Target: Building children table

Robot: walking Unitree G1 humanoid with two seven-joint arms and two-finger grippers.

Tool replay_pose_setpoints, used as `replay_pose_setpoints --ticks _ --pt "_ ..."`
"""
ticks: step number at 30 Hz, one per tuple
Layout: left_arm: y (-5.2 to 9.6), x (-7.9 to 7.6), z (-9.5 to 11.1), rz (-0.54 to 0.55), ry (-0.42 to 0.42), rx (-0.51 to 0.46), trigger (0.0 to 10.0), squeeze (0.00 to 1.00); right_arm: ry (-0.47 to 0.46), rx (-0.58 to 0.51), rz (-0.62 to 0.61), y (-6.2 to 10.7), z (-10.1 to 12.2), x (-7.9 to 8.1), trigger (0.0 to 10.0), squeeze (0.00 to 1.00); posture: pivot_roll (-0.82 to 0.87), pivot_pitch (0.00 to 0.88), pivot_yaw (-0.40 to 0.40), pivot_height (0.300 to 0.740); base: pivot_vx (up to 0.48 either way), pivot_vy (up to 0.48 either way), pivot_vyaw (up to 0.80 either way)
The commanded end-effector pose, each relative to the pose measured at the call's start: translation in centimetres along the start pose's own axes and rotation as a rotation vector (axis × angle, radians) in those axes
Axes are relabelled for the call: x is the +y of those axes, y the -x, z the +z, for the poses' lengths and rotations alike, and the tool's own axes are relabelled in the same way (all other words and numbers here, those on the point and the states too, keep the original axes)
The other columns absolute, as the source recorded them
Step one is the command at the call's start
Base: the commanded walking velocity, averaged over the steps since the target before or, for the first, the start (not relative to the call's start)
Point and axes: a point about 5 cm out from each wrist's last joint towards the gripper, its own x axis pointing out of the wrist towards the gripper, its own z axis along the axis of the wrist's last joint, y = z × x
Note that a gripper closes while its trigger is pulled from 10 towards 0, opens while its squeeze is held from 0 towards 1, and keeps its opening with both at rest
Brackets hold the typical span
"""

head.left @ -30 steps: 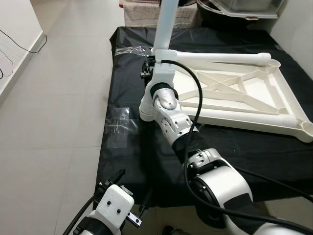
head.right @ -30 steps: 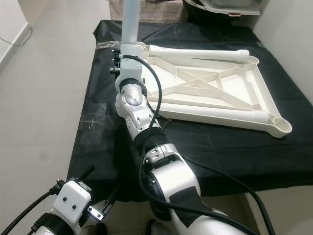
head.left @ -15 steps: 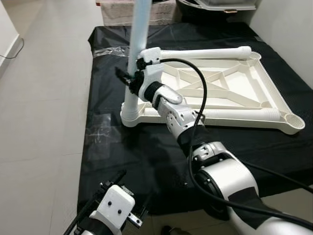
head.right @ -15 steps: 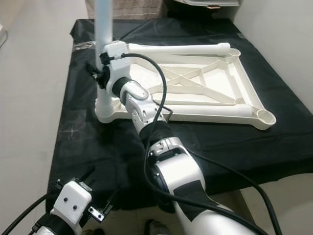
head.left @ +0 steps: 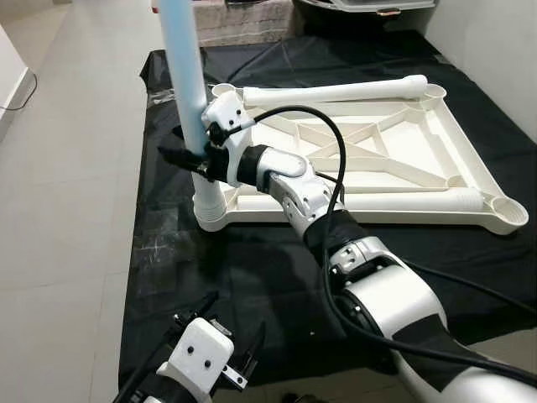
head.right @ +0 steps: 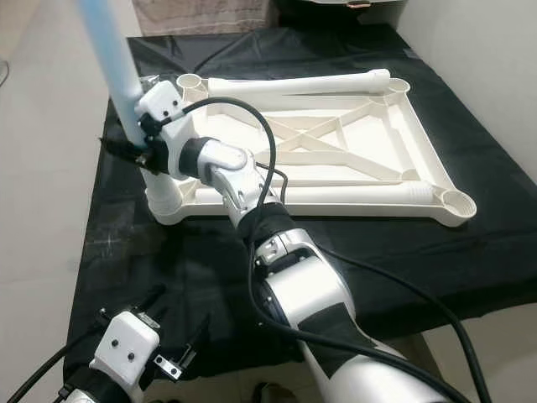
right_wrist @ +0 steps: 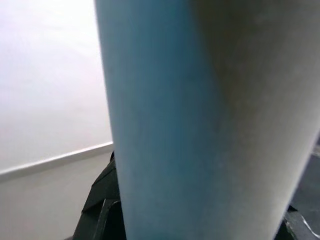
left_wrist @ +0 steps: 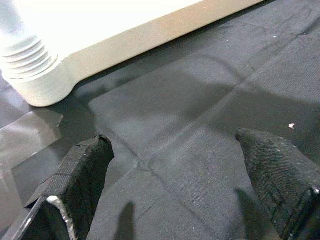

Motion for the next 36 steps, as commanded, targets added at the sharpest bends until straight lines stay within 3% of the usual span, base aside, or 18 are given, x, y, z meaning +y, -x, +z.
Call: replay_pose_setpoints --ticks 1,7,11,14,16,22,36 --pt "0.2 -0.3 -0.3 -0.005 0.007 0.021 10.0 0.0 -0.181 0.319 0.09 2.0 -8.5 2.9 10.0 0.0 0.08 0.256 -0.077 0.74 0.0 0.0 0.0" --pt "0.2 -0.2 -0.3 -0.005 0.008 0.02 10.0 0.0 -0.158 0.324 0.166 2.3 -8.4 3.1 10.0 0.0 0.07 0.265 -0.076 0.74 0.0 0.0 0.0" --pt "0.2 -0.2 -0.3 -0.003 0.007 0.02 10.0 0.0 -0.205 0.363 0.197 2.7 -8.8 3.1 10.0 0.0 0.07 0.269 -0.076 0.74 0.0 0.0 0.0" --pt "0.2 -0.2 -0.3 -0.003 0.006 0.02 10.0 0.0 -0.238 0.386 0.146 2.6 -9.0 2.9 10.0 0.0 0.07 0.269 -0.076 0.74 0.0 0.0 0.0" --pt "0.2 -0.1 -0.3 -0.001 0.006 0.02 10.0 0.0 -0.294 0.407 0.003 2.2 -9.1 2.4 10.0 0.0 0.07 0.269 -0.076 0.74 0.0 0.0 0.0" --pt "0.2 -0.1 -0.3 0.002 0.007 0.021 10.0 0.0 -0.364 0.403 -0.14 2.1 -9.3 1.9 10.0 0.0 0.07 0.269 -0.076 0.74 0.0 0.0 0.0" --pt "0.1 -0.1 -0.3 0.005 0.007 0.02 10.0 0.0 -0.426 0.401 -0.268 2.4 -10.4 2.0 10.0 0.0 0.07 0.272 -0.076 0.74 0.0 0.0 0.0"
